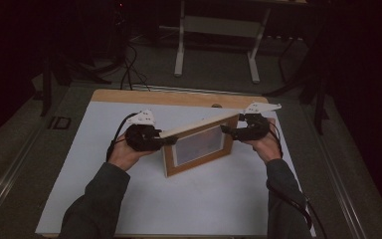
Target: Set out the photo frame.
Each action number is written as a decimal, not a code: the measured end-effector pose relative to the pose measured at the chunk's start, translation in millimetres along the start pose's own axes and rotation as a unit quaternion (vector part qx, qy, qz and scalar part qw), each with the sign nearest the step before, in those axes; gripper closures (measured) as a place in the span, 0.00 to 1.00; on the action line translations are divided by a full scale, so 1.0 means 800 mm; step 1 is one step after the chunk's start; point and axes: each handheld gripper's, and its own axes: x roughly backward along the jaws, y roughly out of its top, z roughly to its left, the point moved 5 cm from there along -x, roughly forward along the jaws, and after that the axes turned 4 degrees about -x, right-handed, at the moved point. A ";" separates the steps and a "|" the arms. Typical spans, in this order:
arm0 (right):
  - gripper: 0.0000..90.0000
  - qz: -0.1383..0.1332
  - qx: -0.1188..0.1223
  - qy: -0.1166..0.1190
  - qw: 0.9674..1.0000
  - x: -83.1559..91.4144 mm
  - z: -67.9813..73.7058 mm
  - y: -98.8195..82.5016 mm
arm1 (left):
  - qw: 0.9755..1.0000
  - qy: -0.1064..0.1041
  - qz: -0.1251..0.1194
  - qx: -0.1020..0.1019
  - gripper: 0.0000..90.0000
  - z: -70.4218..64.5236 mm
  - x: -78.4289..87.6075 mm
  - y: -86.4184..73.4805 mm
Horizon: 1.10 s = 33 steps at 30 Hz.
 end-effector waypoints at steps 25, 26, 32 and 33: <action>0.68 -0.007 -0.032 0.051 0.998 0.021 -0.011 -0.021 | 0.992 0.105 0.012 0.065 0.70 0.012 0.002 -0.025; 0.68 -0.007 -0.032 0.051 0.998 0.021 -0.011 -0.021 | 0.992 0.105 0.012 0.065 0.71 0.012 0.002 -0.025; 0.68 -0.010 -0.045 0.039 0.998 0.024 -0.010 -0.023 | 0.991 0.114 -0.001 0.075 0.69 0.021 -0.002 -0.024; 0.69 -0.011 -0.049 0.037 0.998 0.025 -0.010 -0.024 | 0.991 0.114 -0.003 0.076 0.69 0.022 -0.002 -0.023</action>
